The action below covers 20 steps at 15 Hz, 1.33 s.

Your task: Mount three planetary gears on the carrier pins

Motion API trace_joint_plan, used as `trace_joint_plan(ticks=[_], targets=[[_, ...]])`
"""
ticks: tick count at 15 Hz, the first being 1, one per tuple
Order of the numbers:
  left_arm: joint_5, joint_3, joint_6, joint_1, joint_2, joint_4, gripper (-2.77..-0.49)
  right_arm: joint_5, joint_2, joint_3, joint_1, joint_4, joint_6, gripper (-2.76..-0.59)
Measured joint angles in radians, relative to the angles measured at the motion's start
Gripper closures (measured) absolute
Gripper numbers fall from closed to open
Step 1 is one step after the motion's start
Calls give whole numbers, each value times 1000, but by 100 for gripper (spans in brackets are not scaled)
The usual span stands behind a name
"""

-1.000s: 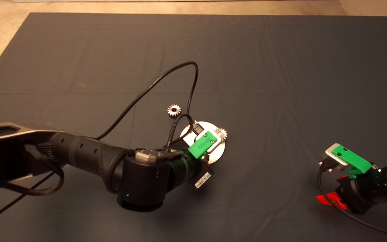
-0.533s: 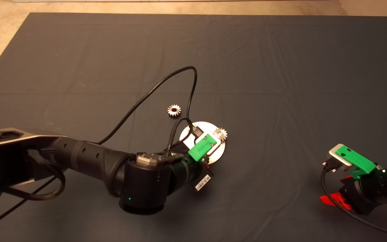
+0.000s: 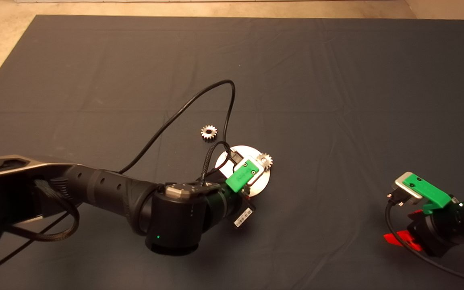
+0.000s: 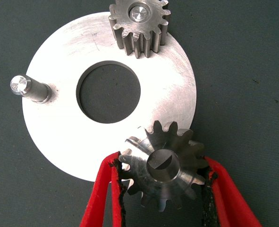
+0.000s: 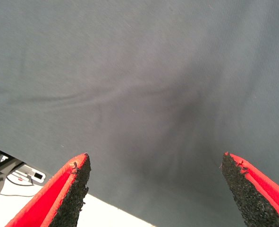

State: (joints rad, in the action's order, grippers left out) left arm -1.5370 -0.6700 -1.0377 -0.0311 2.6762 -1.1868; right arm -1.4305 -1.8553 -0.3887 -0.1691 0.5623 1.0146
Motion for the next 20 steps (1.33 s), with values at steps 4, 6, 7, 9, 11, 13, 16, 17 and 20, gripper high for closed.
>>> trace_joint_plan(ticks=[4, 6, 7, 9, 11, 13, 16, 17, 20], targets=[[3, -5, 1, 0, 0, -7, -70, 19, 36, 0, 0, 0, -20, -205], [4, -7, 3, 0, 0, -8, -70, 20, 44, 0, 0, 0, -24, -205], [4, -8, 3, 0, 1, -8, -70, 20, 44, 0, 0, 0, -24, -205], [7, -9, 3, 0, 1, -10, -70, 22, 44, 0, 0, 0, -24, -205], [9, -10, 4, 0, 0, -11, -70, 31, 49, 0, 0, 0, -24, -205], [9, -11, 6, -1, 1, -11, -70, 35, 52, 0, 0, 0, -24, -205], [12, -13, 11, -3, 1, -12, -70, 37, 52, 0, 0, 0, -25, -205], [12, -13, 12, -2, 1, -12, -70, 37, 52, 0, 0, 0, -27, -205], [12, -13, 20, -3, 1, -12, -70, 43, 74, 0, 0, 0, -41, -205]])
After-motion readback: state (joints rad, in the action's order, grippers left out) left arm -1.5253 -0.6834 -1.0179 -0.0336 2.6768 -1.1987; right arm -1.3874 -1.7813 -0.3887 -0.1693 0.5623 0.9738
